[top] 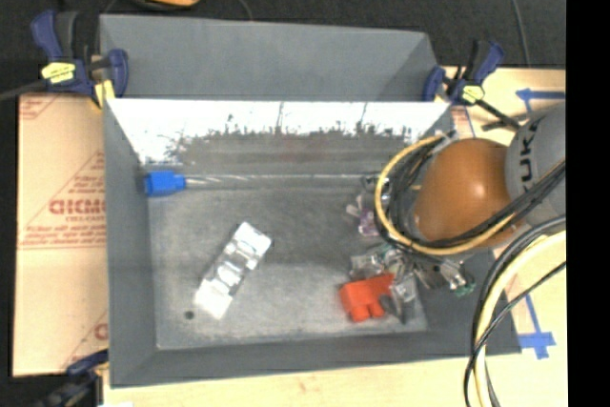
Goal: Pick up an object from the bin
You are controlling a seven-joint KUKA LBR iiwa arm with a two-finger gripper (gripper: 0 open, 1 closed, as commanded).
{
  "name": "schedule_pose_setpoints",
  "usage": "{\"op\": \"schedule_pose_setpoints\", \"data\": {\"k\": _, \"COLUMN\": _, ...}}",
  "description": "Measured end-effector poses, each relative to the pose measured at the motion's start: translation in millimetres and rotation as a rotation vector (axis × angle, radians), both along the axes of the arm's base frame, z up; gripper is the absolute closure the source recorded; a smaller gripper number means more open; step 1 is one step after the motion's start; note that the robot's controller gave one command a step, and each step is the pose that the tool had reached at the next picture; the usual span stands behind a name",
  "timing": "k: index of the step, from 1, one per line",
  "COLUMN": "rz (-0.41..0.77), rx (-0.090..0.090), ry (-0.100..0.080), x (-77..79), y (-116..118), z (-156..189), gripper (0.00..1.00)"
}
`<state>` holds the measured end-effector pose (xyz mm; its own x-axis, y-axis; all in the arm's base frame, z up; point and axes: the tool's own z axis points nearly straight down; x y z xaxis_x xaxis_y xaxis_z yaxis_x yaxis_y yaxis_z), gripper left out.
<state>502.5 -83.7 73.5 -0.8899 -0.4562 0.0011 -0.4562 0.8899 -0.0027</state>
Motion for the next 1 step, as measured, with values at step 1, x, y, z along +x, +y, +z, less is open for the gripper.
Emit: {"op": "schedule_pose_setpoints", "data": {"k": 1, "rz": 0.045, "rx": 0.0, "ry": -0.012, "x": 28.1, "y": -17.5, "z": 140.0, "gripper": 1.0}}
